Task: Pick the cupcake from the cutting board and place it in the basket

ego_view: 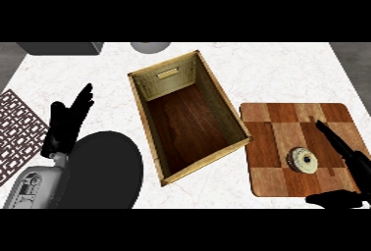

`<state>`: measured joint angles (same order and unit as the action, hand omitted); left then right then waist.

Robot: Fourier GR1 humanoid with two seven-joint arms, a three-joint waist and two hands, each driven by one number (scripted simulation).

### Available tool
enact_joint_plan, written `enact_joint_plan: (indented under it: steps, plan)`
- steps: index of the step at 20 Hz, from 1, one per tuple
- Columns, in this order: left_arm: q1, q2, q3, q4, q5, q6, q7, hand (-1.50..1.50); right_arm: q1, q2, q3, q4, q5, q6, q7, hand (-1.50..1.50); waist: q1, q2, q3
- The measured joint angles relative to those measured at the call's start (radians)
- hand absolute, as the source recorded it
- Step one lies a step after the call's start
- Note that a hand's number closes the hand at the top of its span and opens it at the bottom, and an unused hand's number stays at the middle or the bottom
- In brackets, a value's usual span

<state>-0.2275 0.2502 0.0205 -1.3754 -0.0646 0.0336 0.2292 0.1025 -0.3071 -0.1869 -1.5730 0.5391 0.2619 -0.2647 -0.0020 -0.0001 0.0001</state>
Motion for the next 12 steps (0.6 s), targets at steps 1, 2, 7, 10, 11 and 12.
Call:
enact_joint_plan:
  steps: [1,2,7,10,11,12]
  plan:
    - [-0.017,-0.001,0.006,0.007,-0.003,0.000,0.012,0.00,-0.005,-0.009,-0.010,0.017,-0.002,0.006,-0.015,-1.50,0.000,0.000,0.000]
    - [-0.004,-0.005,0.006,0.000,-0.006,-0.006,0.006,0.00,-0.009,-0.008,-0.009,0.018,0.002,0.011,-0.007,-1.50,0.000,0.000,0.000]
    - [0.016,-0.029,0.009,-0.010,-0.033,-0.007,-0.003,0.00,-0.057,0.010,0.001,0.099,0.033,0.001,-0.009,-1.50,0.001,0.000,0.000]
    - [0.016,-0.033,0.021,-0.004,-0.039,-0.019,-0.005,0.00,-0.052,0.027,0.012,0.129,0.056,-0.024,-0.032,-1.50,0.001,0.000,0.000]
    - [0.017,-0.034,0.024,-0.004,-0.042,-0.021,-0.007,0.00,-0.049,0.025,0.008,0.104,0.046,-0.006,-0.012,-1.50,0.001,0.000,0.000]
    - [0.002,-0.030,0.034,0.006,-0.037,-0.031,-0.003,0.00,-0.047,0.031,0.009,0.092,0.045,-0.003,-0.002,-1.50,0.000,0.000,0.000]
